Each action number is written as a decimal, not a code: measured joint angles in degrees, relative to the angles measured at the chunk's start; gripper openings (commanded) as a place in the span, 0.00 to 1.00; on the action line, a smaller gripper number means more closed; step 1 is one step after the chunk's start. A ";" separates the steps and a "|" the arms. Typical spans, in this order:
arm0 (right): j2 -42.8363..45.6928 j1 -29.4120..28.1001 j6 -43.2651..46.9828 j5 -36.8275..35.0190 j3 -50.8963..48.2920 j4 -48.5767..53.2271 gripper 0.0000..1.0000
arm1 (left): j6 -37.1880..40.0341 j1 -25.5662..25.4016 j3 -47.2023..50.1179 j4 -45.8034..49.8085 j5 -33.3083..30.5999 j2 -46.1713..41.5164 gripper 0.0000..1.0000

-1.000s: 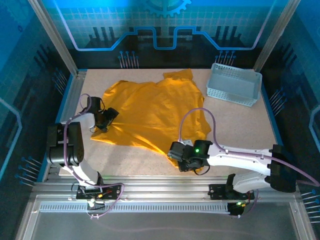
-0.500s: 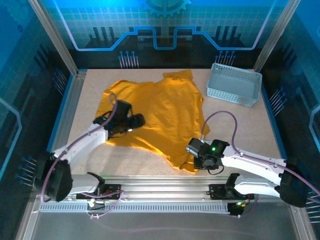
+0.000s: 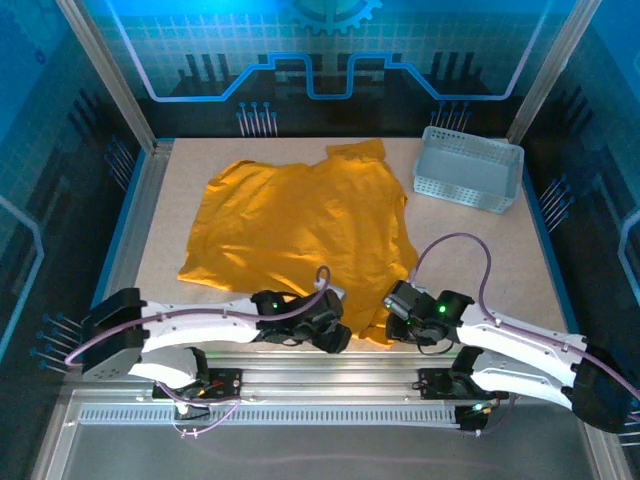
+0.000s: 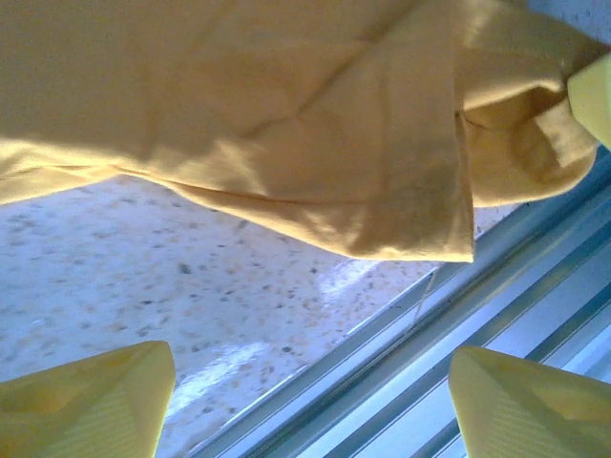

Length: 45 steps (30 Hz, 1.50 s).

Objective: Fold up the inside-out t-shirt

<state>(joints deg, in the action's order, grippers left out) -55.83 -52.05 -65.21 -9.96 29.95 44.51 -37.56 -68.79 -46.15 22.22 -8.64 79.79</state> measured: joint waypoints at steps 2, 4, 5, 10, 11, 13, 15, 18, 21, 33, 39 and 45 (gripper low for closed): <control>0.02 0.02 -0.39 0.00 0.00 -0.63 0.46 | 0.02 -0.11 0.22 -1.86 0.46 1.60 0.77; 0.02 0.02 -0.76 -0.04 -0.07 -1.03 0.46 | 0.04 -0.11 0.22 -3.23 0.57 2.93 0.78; 0.11 0.02 -0.87 -0.04 -0.15 -1.18 0.46 | 0.04 -0.13 0.22 -3.96 0.79 3.58 0.78; 1.29 0.00 -1.73 -0.09 -0.81 -1.62 0.44 | 0.02 -0.39 -0.48 -6.08 1.60 7.32 0.79; 1.51 0.00 -1.95 -0.13 -1.03 -1.68 0.44 | 0.02 -0.39 -0.92 -6.23 1.64 8.17 0.79; 2.03 0.00 -2.34 -0.24 -1.44 -1.77 0.44 | 0.02 -0.39 -1.88 -6.58 1.88 9.53 0.79; 2.60 0.00 -2.67 -0.33 -1.92 -1.73 0.44 | 0.02 -0.39 -2.89 -7.15 2.03 10.45 0.79; 2.82 0.00 -2.97 -0.52 -2.21 -1.53 0.44 | 0.00 -0.39 -4.20 -7.58 1.97 11.21 0.81; 2.86 0.00 -2.99 -0.55 -2.27 -1.51 0.44 | -0.22 -0.44 -5.35 -7.54 1.77 11.82 0.81; 3.23 -1.44 -4.02 -1.97 -2.34 -0.48 0.35 | -5.42 -0.50 -8.66 -0.79 -4.55 14.93 0.48; 2.91 -4.92 -4.72 -2.60 -2.36 1.22 0.30 | -6.08 -0.48 -7.06 0.48 -5.11 13.29 0.30; 1.66 -8.90 -5.88 -2.95 -2.19 1.81 0.18 | -7.02 -0.48 -5.38 1.55 -5.31 11.50 0.15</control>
<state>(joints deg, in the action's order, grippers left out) -54.17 -60.95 -71.09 -12.91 27.77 46.33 -44.58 -69.28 -51.53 23.77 -13.96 91.29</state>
